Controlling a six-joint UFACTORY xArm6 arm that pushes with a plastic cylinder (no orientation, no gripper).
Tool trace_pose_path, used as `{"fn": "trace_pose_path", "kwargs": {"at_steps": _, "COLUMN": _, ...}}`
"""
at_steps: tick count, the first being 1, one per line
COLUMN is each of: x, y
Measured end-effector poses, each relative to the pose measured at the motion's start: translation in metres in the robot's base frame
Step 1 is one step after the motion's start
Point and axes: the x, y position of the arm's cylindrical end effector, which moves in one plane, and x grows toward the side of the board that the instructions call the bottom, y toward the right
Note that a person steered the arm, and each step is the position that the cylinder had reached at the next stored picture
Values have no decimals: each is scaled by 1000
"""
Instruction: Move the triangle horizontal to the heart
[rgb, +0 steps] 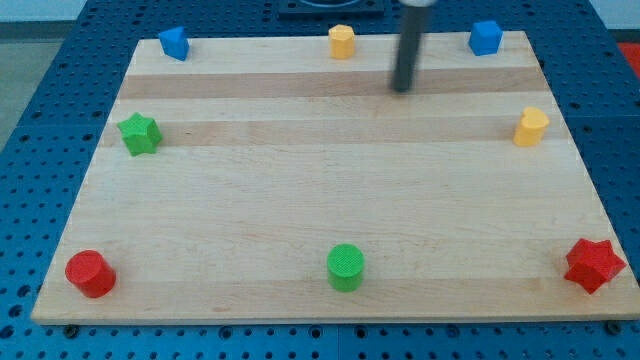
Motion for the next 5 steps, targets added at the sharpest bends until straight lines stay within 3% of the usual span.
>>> {"fn": "trace_pose_path", "kwargs": {"at_steps": 2, "x": -3, "y": -265}}
{"fn": "trace_pose_path", "kwargs": {"at_steps": 3, "x": -17, "y": -344}}
{"fn": "trace_pose_path", "kwargs": {"at_steps": 4, "x": -85, "y": -344}}
{"fn": "trace_pose_path", "kwargs": {"at_steps": 5, "x": -106, "y": -342}}
